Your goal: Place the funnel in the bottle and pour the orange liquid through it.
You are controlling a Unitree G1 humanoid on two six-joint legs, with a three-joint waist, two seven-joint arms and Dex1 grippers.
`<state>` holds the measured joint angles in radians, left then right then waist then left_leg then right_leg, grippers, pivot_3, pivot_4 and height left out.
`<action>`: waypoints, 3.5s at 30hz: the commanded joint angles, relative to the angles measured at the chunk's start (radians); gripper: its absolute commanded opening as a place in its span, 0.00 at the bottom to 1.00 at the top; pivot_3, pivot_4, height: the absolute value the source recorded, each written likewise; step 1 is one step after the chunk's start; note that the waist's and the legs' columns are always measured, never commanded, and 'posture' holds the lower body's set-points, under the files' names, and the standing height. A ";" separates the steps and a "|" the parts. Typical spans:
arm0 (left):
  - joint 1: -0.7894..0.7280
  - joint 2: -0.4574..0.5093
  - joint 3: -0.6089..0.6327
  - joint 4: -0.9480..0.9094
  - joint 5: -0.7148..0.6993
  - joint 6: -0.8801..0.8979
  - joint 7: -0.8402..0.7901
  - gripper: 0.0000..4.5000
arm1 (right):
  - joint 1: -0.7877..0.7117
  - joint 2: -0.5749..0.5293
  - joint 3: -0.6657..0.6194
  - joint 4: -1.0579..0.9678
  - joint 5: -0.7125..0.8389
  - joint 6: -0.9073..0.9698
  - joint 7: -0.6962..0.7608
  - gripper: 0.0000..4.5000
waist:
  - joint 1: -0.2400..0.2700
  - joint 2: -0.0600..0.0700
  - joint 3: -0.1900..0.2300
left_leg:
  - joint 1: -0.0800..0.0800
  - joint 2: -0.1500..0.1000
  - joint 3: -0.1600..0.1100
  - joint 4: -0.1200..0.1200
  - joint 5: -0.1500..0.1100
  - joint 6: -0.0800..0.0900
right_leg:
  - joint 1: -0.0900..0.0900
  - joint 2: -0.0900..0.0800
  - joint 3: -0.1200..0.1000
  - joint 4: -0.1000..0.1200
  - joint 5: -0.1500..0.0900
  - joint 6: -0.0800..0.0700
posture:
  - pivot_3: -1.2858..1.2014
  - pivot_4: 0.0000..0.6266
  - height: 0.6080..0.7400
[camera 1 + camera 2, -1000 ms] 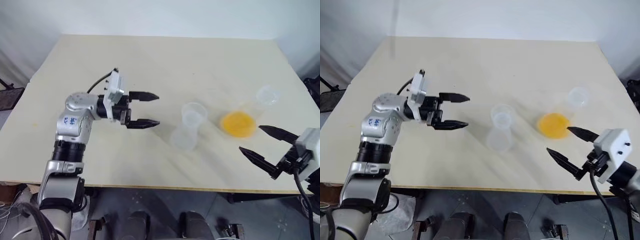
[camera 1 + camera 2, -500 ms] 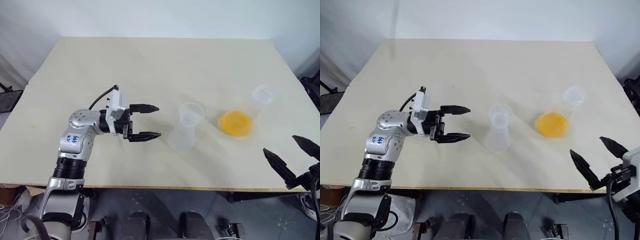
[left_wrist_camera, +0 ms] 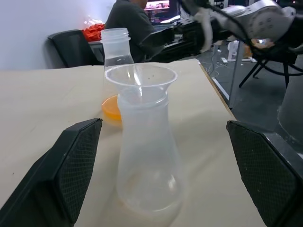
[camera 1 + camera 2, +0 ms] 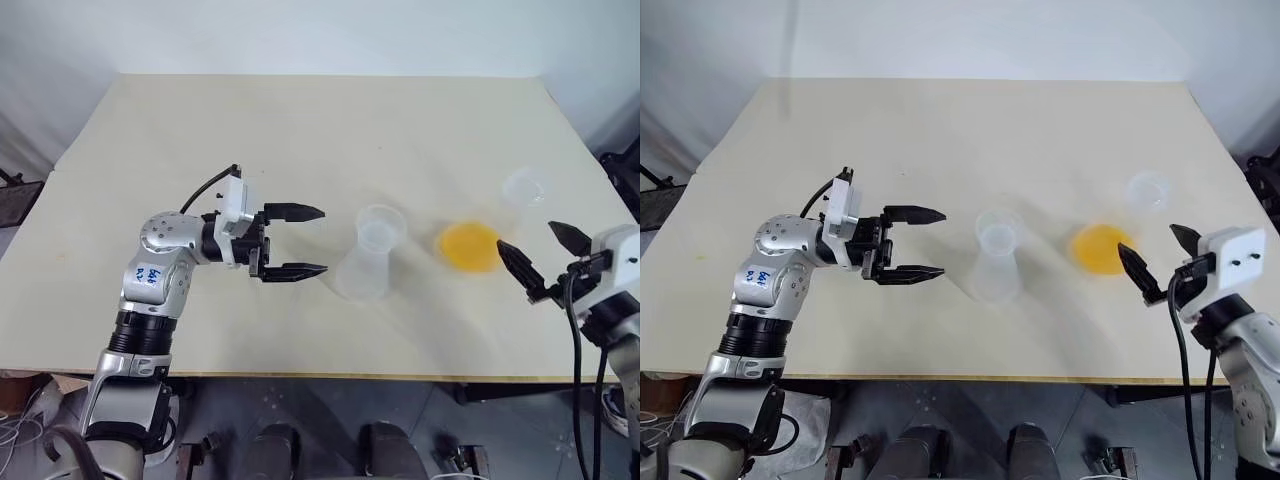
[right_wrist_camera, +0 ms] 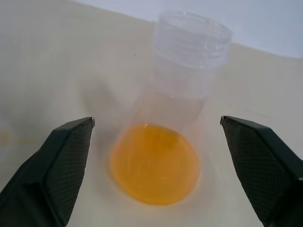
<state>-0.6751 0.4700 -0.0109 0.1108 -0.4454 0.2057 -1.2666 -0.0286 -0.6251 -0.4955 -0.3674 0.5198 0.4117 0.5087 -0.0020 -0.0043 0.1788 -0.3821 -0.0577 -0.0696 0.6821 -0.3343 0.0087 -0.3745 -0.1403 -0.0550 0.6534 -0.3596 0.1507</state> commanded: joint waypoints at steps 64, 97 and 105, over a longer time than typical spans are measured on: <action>-0.060 -0.007 -0.029 0.054 -0.009 -0.039 0.018 1.00 | -0.549 -0.272 0.472 -0.172 -0.460 0.088 -0.008 0.55 | 0.000 0.001 0.001 | -0.004 0.000 -0.001 0.000 0.000 0.000 | -0.004 0.000 -0.001 -0.002 0.000 0.000 | 0.52 0.24 1.00; -0.068 -0.061 -0.039 0.060 -0.008 -0.008 0.052 1.00 | -0.610 -0.242 0.693 -0.249 -1.006 -0.091 0.107 0.55 | -0.002 0.001 0.001 | -0.005 0.000 -0.001 0.000 0.000 0.000 | -0.004 0.000 0.000 -0.001 0.000 0.000 | 0.52 0.24 1.00; -0.044 -0.049 -0.018 0.025 -0.029 0.005 0.076 1.00 | -0.599 -0.209 0.689 -0.249 -1.050 -0.118 0.139 0.55 | -0.002 0.001 0.001 | -0.005 0.000 -0.001 0.000 0.000 0.000 | -0.005 0.000 0.000 -0.001 0.000 0.000 | 0.52 0.24 1.00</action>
<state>-0.7235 0.4127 -0.0477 0.1791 -0.4595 0.2102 -1.1924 -0.6183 -0.8335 0.2246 -0.5825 -0.5043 0.3160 0.6489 -0.0039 -0.0038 0.1794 -0.3867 -0.0580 -0.0707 0.6820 -0.3342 0.0085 -0.3791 -0.1401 -0.0550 0.6521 -0.3596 0.1508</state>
